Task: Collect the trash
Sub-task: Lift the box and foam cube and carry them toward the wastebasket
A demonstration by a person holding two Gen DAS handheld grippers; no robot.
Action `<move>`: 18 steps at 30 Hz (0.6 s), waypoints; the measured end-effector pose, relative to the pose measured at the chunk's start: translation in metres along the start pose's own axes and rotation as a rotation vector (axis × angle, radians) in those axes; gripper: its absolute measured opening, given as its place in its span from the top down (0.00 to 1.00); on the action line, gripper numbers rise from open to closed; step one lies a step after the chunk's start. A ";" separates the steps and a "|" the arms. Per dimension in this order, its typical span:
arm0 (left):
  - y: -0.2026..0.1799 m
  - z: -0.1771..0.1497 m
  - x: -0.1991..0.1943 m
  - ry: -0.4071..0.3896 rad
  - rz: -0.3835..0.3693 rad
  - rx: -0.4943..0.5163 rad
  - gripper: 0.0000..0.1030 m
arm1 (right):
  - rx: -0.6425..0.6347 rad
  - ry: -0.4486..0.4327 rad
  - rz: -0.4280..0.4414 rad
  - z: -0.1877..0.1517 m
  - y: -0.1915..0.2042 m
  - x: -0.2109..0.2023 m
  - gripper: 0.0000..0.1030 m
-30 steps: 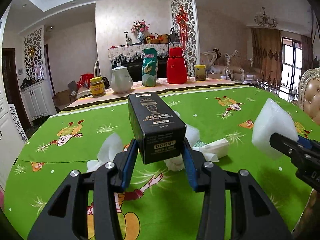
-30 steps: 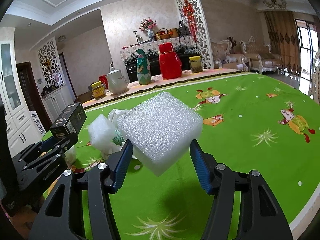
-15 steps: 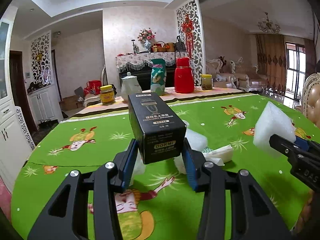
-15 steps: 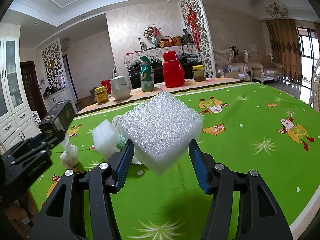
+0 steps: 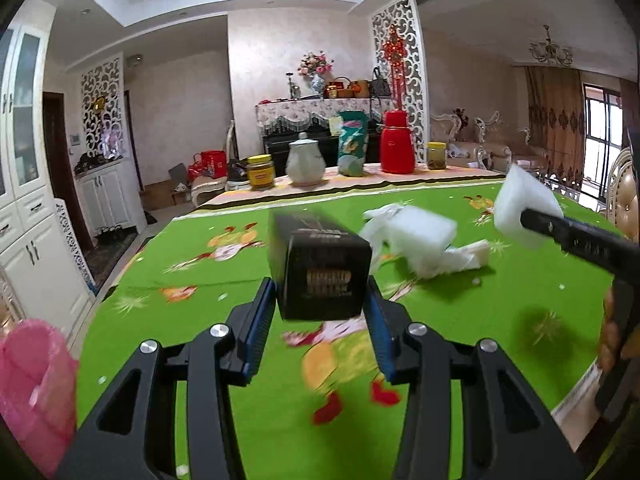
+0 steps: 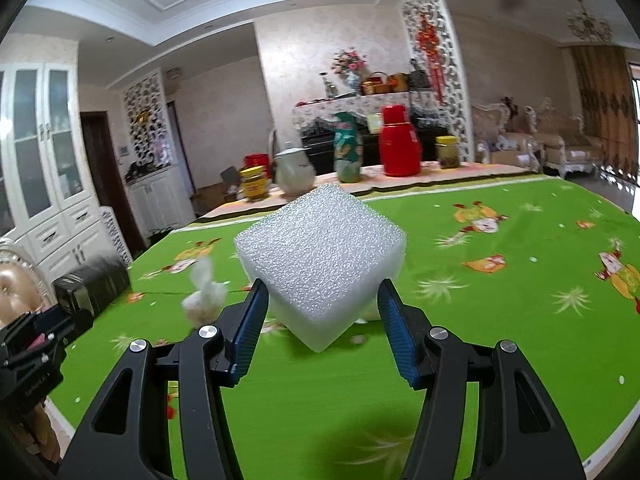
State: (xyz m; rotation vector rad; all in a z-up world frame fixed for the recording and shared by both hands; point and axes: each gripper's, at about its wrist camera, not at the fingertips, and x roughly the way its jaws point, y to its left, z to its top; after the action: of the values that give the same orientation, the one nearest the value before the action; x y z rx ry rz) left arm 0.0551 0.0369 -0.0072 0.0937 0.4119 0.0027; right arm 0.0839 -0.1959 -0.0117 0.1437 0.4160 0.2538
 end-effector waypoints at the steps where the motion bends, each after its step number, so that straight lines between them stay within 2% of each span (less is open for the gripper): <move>1: 0.007 -0.006 -0.006 -0.001 0.011 0.000 0.59 | -0.010 0.007 0.012 0.000 0.008 0.000 0.46; 7: 0.044 -0.031 -0.020 0.022 0.025 -0.024 0.63 | -0.055 0.040 0.065 -0.012 0.054 -0.006 0.46; 10: 0.060 -0.041 -0.021 0.063 -0.003 -0.063 0.63 | -0.063 0.031 0.064 -0.016 0.070 -0.013 0.46; 18: 0.084 -0.042 -0.017 0.138 -0.058 -0.135 0.63 | -0.010 0.021 0.070 -0.027 0.075 -0.030 0.46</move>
State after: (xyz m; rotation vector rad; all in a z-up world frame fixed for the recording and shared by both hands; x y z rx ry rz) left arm 0.0237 0.1240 -0.0309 -0.0525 0.5512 -0.0201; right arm 0.0301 -0.1303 -0.0103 0.1465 0.4314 0.3265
